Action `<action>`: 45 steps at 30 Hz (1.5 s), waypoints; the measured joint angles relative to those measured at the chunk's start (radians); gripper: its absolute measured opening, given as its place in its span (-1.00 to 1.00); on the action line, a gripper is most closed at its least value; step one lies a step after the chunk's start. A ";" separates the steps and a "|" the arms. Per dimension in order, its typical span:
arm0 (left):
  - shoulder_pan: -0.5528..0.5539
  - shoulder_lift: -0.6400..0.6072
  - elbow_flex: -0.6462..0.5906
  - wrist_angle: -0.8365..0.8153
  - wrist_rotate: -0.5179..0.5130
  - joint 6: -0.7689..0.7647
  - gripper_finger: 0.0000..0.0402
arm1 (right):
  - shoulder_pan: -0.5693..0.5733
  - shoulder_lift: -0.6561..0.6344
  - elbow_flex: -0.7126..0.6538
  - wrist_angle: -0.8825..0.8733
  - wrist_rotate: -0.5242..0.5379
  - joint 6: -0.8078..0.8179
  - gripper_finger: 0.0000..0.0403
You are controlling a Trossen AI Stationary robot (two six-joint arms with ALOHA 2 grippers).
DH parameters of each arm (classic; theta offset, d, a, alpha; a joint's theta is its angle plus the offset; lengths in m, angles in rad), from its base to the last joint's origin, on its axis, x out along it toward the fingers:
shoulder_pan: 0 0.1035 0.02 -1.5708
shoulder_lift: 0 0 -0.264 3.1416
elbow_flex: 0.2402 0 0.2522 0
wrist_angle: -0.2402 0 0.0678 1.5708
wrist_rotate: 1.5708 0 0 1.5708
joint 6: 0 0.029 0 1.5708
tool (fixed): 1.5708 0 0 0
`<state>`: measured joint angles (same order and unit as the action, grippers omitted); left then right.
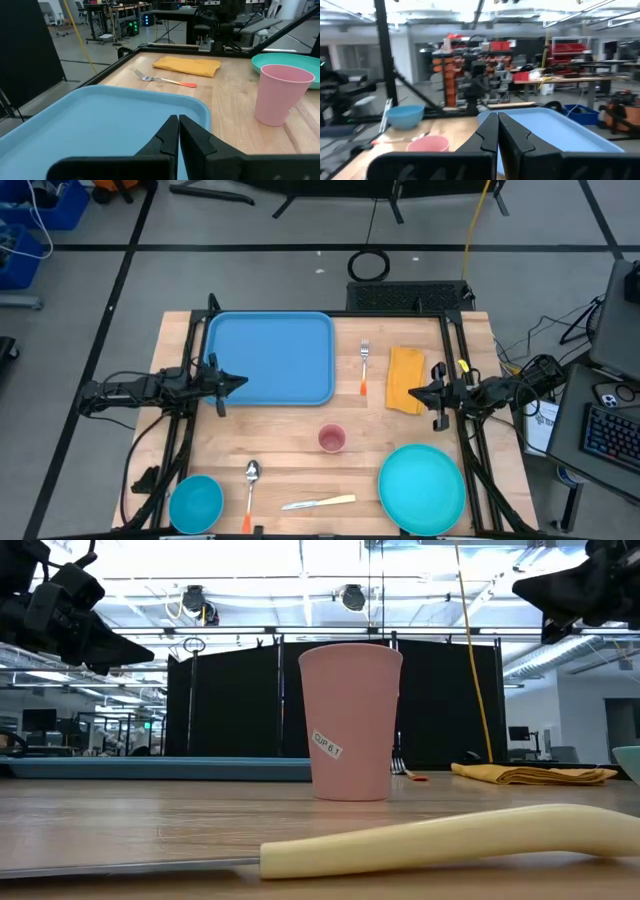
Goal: Set up tray
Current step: Put the green plate on the blue serving tray
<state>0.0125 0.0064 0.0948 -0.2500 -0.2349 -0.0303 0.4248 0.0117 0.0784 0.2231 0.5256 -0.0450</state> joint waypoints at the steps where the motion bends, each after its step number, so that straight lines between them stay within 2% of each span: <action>1: 0.000 0.000 0.000 0.000 0.000 0.000 -0.90 | 0.000 0.000 0.000 0.007 0.010 -0.001 -1.00; 4: 0.000 0.000 0.000 0.000 0.000 0.000 -0.90 | 0.000 0.000 0.000 0.020 0.049 0.010 -1.00; 8: 0.000 0.000 0.000 0.000 0.000 0.000 -0.90 | 0.000 0.000 0.000 0.019 0.050 0.033 -1.00; 14: 0.000 0.000 0.000 0.019 -0.038 0.134 -0.90 | 0.000 0.008 -0.006 -0.035 0.049 0.074 -1.00; 19: 0.000 0.000 0.000 0.020 -0.036 0.133 -0.90 | -0.014 0.045 -0.024 -0.003 0.054 0.031 -1.00; 21: 0.000 0.000 0.000 0.031 -0.033 0.116 -0.90 | -0.033 0.075 -0.025 -0.008 0.054 0.054 -1.00; 25: -0.002 0.000 0.000 0.064 0.049 -0.043 -0.90 | -0.073 0.165 -0.026 -0.068 0.048 0.152 -1.00; 30: -0.002 0.000 0.000 0.153 0.084 -0.040 -0.90 | -0.090 0.283 -0.027 -0.121 0.008 0.297 -1.00; 36: -0.002 0.000 0.000 0.244 0.077 -0.049 -0.90 | -0.072 0.378 -0.009 -0.001 -0.124 0.454 -1.00; 38: -0.001 0.000 0.000 0.247 0.076 -0.026 -0.90 | -0.058 0.419 0.019 -0.016 -0.165 0.491 -1.00; 42: -0.001 0.000 0.000 0.251 0.028 0.094 -0.90 | -0.022 0.540 0.127 -0.032 -0.164 0.464 -1.00; 45: -0.001 0.000 0.000 0.254 -0.003 0.095 -0.90 | -0.002 0.655 0.251 -0.159 -0.164 0.441 -1.00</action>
<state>0.0116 0.0067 0.0948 0.0039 -0.2379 0.0646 0.4223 0.6668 0.3293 0.0641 0.3614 0.3958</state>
